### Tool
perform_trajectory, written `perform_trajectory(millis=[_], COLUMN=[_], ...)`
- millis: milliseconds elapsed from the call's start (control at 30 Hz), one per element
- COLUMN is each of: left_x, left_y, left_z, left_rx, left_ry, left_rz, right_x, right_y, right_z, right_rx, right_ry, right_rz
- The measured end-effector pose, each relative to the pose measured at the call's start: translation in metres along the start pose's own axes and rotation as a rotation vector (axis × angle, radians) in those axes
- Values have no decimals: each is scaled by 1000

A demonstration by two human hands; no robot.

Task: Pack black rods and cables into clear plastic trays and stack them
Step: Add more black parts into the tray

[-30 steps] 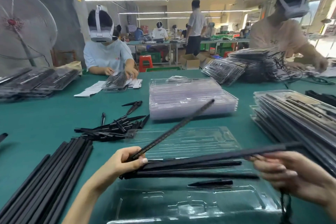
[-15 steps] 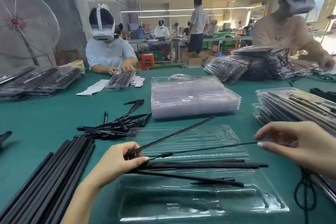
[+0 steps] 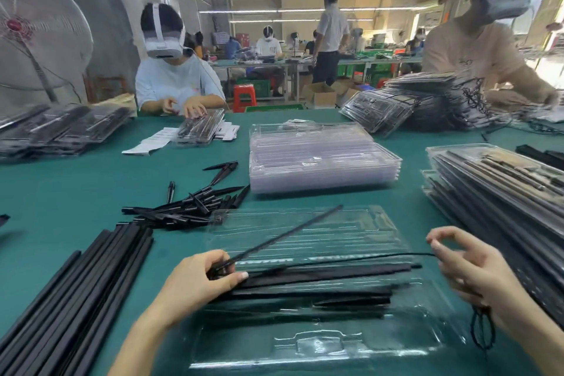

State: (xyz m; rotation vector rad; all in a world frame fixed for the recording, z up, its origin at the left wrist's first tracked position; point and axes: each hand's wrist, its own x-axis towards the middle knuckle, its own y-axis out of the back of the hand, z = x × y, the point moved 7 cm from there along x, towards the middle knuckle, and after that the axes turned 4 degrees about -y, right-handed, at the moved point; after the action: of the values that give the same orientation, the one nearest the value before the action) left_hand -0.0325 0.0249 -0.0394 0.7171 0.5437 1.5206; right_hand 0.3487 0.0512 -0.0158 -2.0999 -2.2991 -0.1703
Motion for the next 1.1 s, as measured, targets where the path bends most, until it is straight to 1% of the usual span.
perform_trajectory(millis=[167,400,533,700,900,967,1033,1100], left_x=[-4,-4,-6,-8,-9,-9,-9,-9], left_y=[-5,-15,-14,-16,-17,-15,-18,-24], left_z=[-9,-12,-10,-7,3,6,10,11], left_rx=[-8,28,25,86,235,276,293,279], left_ry=[-16,-32,-123,-194,-240,-273,-298,-314], left_rz=[-67,-132,-98,-120,35,62,32,-37], right_x=[-3,-1,-1,-2,-3,-3,-2,-3], right_y=[-2,3,2,-1,-3,-5,-5,-4], right_z=[3,12,18,23,26,26,26,26], right_rx=[3,49,44,27,-23,-54,-75,-74], right_ry=[97,104,82,71,72,71,72,78], right_rz=[7,23,15,9,27,17,17,18])
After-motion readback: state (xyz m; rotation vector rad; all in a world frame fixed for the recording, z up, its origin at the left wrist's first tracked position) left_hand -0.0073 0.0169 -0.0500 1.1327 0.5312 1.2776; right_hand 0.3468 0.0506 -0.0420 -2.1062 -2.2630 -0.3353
